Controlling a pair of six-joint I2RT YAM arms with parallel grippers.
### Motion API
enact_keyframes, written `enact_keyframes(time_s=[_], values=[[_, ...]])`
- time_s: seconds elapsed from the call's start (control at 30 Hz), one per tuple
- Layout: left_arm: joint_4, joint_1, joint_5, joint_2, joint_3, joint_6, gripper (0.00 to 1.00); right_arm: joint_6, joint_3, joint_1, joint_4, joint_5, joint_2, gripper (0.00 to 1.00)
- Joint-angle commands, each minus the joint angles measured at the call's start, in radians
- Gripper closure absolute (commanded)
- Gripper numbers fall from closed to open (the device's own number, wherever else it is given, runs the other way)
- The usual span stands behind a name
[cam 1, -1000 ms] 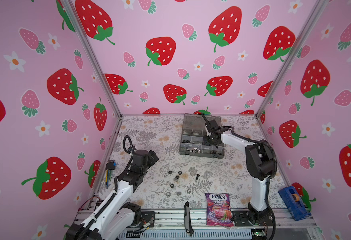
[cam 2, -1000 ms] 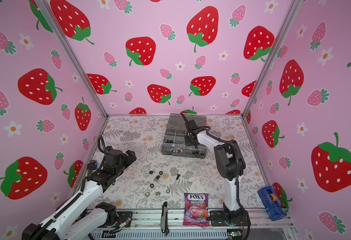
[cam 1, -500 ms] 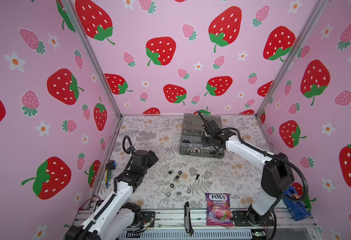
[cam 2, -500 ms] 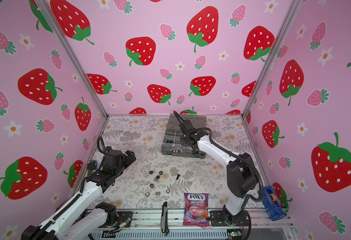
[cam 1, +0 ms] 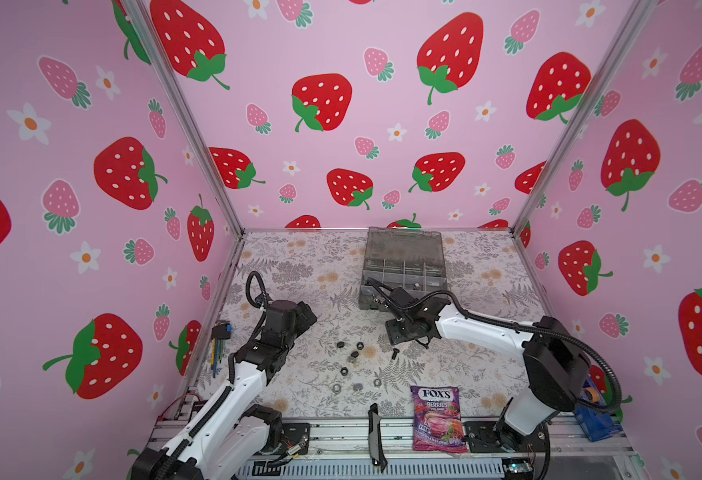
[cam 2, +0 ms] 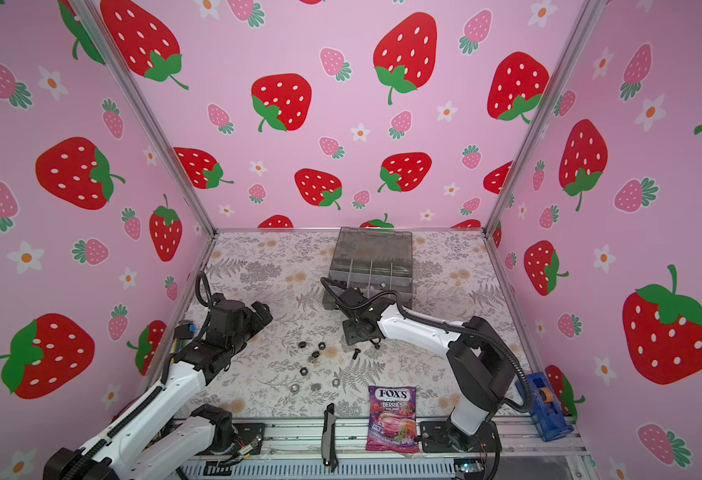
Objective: Sort the screws and nuts into containers
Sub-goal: 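Move the right gripper back to the pile and grasp a black hex nut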
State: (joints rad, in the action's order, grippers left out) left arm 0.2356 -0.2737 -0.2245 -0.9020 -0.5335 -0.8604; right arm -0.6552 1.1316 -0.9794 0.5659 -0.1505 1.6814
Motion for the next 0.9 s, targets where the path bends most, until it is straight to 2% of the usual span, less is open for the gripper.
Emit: enact_keyframes(time_s=[0.0, 0.17, 0.67, 0.8, 0.87], values=[[0.0, 0.005, -0.007, 0.006, 0.001, -0.008, 0.01, -0.035, -0.009, -0.022, 0.008, 0.029, 0.042, 0.3], [0.004, 0.006, -0.012, 0.013, 0.003, -0.011, 0.01, -0.026, -0.017, -0.038, 0.031, 0.022, 0.083, 0.3], [-0.001, 0.005, -0.011, 0.008, 0.005, -0.018, 0.01, -0.017, -0.075, -0.068, 0.084, 0.028, 0.112, 0.38], [-0.001, 0.005, -0.011, 0.008, 0.006, -0.017, 0.01, -0.015, -0.088, -0.07, 0.082, 0.028, 0.111, 0.47], [-0.002, 0.006, -0.011, 0.008, 0.007, -0.019, 0.01, -0.011, -0.087, -0.07, 0.071, 0.035, 0.114, 0.56]])
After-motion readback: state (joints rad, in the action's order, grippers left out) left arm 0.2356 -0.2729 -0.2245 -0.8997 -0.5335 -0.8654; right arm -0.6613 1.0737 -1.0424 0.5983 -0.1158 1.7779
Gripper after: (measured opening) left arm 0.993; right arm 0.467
